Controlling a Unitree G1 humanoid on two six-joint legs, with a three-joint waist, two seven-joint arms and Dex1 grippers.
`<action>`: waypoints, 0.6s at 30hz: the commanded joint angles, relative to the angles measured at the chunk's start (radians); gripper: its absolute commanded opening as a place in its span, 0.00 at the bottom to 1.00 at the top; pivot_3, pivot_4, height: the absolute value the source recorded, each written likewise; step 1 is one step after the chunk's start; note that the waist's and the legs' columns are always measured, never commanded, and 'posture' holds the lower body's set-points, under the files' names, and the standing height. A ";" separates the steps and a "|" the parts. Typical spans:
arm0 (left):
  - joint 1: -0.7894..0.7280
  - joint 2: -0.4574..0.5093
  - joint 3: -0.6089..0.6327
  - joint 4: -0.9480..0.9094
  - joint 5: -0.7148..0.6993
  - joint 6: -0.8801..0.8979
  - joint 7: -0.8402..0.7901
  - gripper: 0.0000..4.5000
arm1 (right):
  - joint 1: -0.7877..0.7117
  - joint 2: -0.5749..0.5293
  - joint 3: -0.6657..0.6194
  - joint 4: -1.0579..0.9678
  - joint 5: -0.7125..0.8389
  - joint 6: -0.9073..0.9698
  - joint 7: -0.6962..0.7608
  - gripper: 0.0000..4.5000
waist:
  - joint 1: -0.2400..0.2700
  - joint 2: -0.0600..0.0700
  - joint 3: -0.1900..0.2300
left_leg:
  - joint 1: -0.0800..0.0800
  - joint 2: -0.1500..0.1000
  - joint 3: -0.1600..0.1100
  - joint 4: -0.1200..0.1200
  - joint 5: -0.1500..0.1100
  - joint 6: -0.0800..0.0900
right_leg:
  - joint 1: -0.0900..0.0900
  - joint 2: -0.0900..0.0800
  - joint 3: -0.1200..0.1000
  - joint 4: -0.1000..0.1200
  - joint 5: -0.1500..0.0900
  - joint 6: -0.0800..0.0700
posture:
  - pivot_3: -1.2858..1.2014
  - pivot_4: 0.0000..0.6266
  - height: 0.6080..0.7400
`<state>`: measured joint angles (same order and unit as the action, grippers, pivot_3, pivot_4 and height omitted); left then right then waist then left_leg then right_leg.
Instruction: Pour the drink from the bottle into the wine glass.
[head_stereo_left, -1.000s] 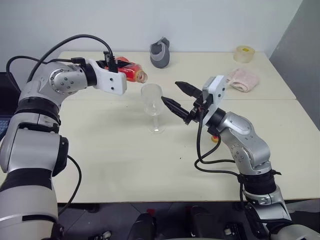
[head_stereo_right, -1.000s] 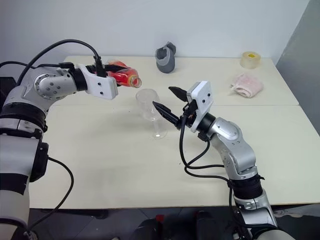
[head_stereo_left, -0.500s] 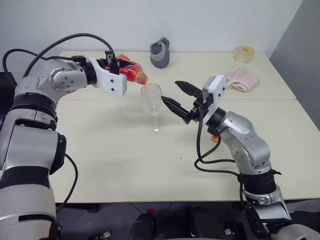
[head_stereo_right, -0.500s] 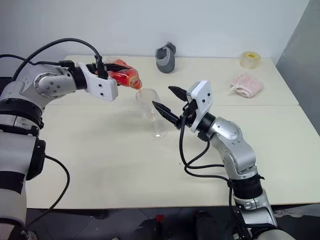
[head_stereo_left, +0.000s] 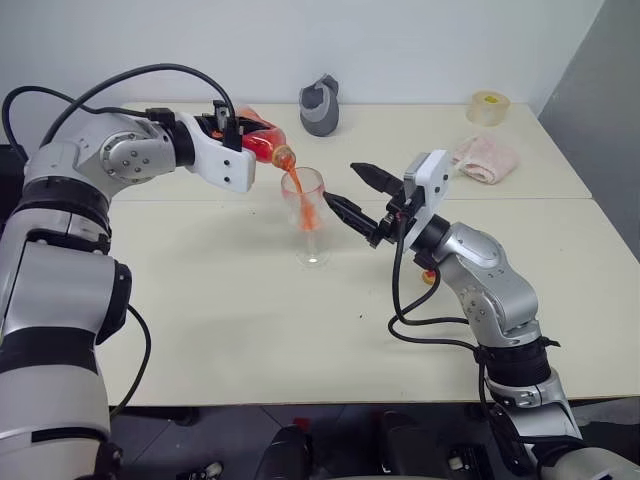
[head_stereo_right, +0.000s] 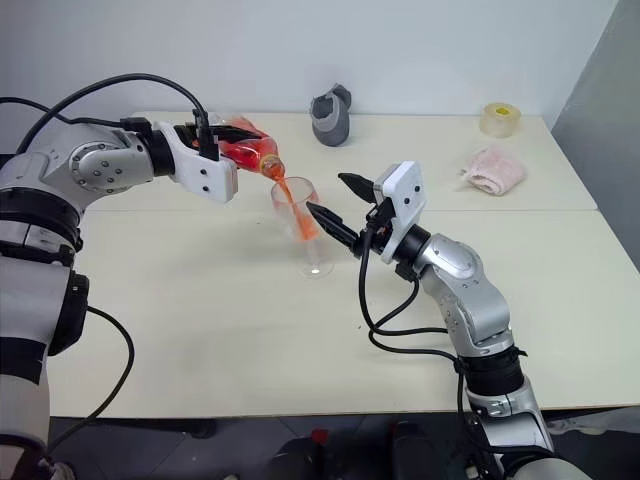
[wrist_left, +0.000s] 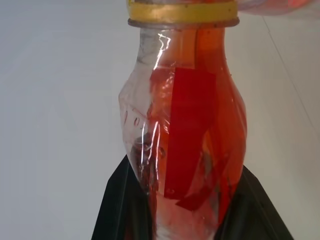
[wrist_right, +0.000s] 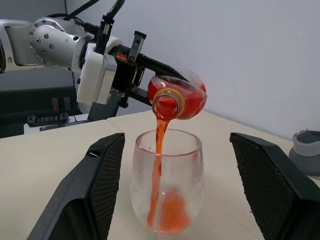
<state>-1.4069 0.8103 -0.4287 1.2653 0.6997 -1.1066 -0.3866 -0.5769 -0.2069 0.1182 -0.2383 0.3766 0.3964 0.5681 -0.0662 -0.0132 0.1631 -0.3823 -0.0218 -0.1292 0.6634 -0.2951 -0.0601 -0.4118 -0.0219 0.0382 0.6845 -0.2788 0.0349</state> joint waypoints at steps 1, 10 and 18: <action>-0.053 0.028 0.000 -0.006 0.002 -0.006 0.032 0.22 | -0.029 0.005 -0.018 -0.019 0.008 -0.032 0.005 0.80 | 0.000 0.000 0.000 | 0.000 0.000 0.000 0.000 0.000 0.000 | 0.000 0.000 0.000 0.000 0.000 0.000 | 0.52 0.24 1.00; -0.079 0.033 -0.026 0.002 0.037 0.006 0.070 0.22 | -0.034 0.004 -0.014 -0.007 0.006 -0.041 0.009 0.80 | 0.000 0.000 0.000 | 0.000 0.000 0.000 0.000 0.000 0.000 | 0.000 0.000 0.000 0.001 0.000 0.000 | 0.52 0.24 1.00; -0.091 0.041 -0.050 0.007 0.063 0.004 0.106 0.22 | -0.027 0.003 -0.008 -0.019 0.006 -0.035 0.008 0.80 | 0.000 0.000 0.000 | 0.000 0.000 0.000 0.000 0.000 0.000 | -0.001 0.000 0.000 0.002 0.000 0.000 | 0.52 0.24 1.00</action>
<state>-1.4474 0.8251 -0.4857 1.2751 0.7636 -1.0995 -0.3096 -0.5820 -0.2072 0.1185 -0.2285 0.3763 0.3816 0.5694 -0.0666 -0.0132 0.1631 -0.3822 -0.0222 -0.1286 0.6638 -0.2950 -0.0602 -0.4126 -0.0220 0.0387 0.6865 -0.2791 0.0353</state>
